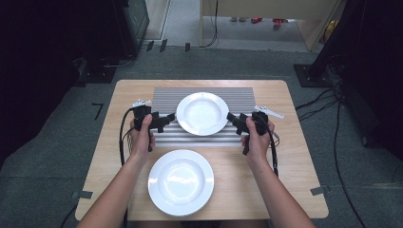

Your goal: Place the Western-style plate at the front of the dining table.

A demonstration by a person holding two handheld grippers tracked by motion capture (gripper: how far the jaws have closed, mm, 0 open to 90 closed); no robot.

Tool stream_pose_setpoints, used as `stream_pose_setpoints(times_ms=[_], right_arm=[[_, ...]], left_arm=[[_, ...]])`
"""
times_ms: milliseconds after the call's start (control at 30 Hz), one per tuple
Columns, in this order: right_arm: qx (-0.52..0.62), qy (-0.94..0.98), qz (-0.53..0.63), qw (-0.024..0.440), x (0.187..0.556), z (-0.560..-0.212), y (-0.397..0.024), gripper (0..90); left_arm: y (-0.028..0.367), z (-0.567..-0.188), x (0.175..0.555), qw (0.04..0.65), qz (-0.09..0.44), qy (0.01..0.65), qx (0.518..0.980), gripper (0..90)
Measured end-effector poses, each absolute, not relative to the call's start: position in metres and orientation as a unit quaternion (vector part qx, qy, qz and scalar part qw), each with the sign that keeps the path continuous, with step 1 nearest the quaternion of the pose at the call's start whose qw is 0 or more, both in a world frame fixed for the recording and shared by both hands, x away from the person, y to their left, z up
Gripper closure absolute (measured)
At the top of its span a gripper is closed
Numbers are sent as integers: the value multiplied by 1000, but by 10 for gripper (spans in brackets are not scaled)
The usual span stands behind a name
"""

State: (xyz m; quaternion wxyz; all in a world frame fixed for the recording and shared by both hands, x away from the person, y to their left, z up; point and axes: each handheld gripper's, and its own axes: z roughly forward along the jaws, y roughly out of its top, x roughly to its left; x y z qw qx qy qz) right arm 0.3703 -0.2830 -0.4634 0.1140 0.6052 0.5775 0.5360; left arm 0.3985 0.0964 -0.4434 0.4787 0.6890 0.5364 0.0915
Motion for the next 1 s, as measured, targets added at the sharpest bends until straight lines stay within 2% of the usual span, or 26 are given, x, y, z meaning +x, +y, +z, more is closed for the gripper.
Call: stream_pose_setpoints(times_ms=[400,1000], right_arm=[[588,604,524,125,334,-466,-305,270],[589,611,506,158,292,-472,-348,256]], left_arm=[[117,-445,367,477,105,531,693,135],[145,-449,325,487,120,527,686,135]])
